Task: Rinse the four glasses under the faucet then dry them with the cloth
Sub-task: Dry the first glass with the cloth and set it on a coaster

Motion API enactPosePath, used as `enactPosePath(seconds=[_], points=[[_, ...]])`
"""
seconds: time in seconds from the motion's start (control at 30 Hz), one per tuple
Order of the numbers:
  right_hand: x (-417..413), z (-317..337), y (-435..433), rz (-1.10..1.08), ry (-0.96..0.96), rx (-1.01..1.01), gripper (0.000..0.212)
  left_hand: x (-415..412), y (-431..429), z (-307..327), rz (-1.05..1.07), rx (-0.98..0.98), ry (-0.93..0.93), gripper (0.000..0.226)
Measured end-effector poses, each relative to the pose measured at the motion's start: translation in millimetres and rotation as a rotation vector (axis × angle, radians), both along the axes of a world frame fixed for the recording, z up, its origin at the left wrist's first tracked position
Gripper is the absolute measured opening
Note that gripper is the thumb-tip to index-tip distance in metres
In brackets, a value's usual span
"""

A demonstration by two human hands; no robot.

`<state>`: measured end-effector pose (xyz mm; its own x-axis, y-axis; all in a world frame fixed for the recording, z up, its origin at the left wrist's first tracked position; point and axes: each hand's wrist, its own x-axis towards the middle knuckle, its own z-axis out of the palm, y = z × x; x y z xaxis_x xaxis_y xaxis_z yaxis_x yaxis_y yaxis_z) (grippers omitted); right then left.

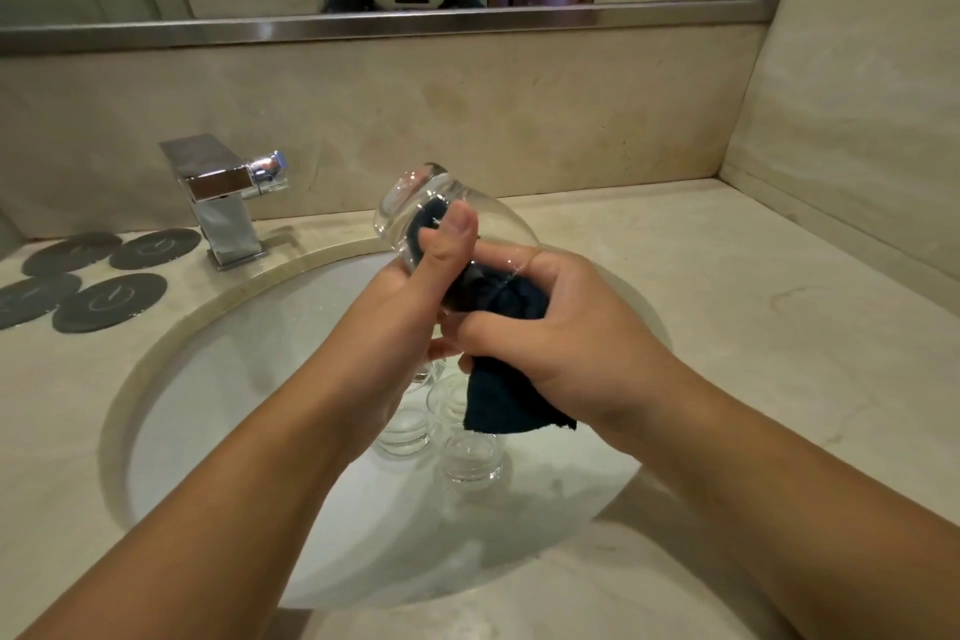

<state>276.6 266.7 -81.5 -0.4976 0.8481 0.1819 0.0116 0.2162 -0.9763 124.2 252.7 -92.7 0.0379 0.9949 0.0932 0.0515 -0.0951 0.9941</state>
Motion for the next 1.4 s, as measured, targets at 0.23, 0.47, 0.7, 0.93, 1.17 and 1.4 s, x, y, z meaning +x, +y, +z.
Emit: enactPosePath(seconds=[0.23, 0.47, 0.7, 0.93, 1.17, 1.4], points=[[3.0, 5.2, -0.4, 0.162, 0.24, -0.429, 0.047, 0.7, -1.3, -3.5, -0.012, 0.016, -0.103, 0.082], [5.1, 3.7, 2.3, 0.262, 0.352, -0.513, 0.042, -1.7, 1.6, -3.2, -0.076, 0.014, -0.111, 0.078], [-0.9, -3.4, 5.9, -0.071, 0.252, -0.219, 0.043, 1.8, 5.3, -4.6, 0.163, -0.009, -0.117, 0.087], [-3.7, -8.8, 5.0, -0.061, 0.003, -0.012, 0.046, 14.3, 2.4, -4.3, 0.121, -0.038, -0.121, 0.072], [2.9, -0.2, 7.6, 0.186, 0.301, -0.486, 0.051, 6.5, 2.4, -5.2, 0.113, -0.007, -0.167, 0.072], [2.2, 2.6, 4.7, 0.178, 0.316, -0.417, 0.052, 8.0, 1.9, -4.1, 0.047, 0.002, -0.233, 0.074]])
